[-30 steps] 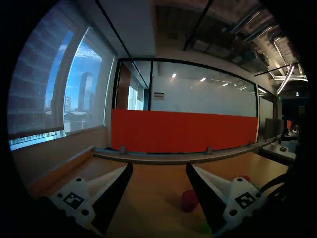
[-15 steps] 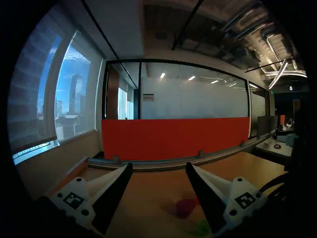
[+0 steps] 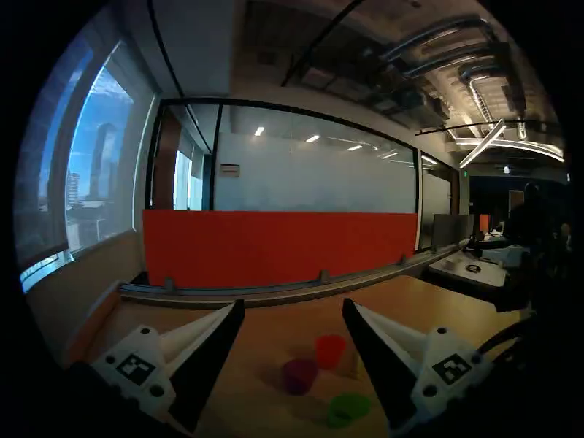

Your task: Pour water

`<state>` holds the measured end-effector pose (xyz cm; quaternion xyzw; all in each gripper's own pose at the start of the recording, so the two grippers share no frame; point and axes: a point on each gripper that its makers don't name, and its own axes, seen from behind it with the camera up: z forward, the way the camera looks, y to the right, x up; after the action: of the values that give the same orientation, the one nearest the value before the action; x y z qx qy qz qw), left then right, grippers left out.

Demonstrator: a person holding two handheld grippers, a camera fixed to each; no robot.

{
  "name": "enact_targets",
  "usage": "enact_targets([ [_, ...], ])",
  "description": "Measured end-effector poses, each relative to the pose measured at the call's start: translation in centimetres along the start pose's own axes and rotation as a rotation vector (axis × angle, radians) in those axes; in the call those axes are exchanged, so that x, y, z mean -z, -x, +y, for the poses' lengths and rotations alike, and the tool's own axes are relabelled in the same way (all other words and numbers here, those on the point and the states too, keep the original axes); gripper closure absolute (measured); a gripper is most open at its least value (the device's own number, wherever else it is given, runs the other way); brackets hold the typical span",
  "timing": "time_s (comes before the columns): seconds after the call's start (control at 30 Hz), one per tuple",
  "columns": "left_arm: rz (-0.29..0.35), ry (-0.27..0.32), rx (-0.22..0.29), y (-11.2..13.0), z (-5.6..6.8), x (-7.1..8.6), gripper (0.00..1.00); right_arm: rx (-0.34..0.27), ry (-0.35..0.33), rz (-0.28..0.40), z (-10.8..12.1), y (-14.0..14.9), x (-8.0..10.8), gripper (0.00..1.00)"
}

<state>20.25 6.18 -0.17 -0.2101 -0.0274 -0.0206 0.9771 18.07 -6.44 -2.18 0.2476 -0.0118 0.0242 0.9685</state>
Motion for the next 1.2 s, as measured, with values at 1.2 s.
enact_targets([
  [1.2,-0.287,0.253,-0.081,12.6,3.5,0.6,0.01,0.104,-0.227,-0.369,-3.3,13.0,-0.1,0.00],
])
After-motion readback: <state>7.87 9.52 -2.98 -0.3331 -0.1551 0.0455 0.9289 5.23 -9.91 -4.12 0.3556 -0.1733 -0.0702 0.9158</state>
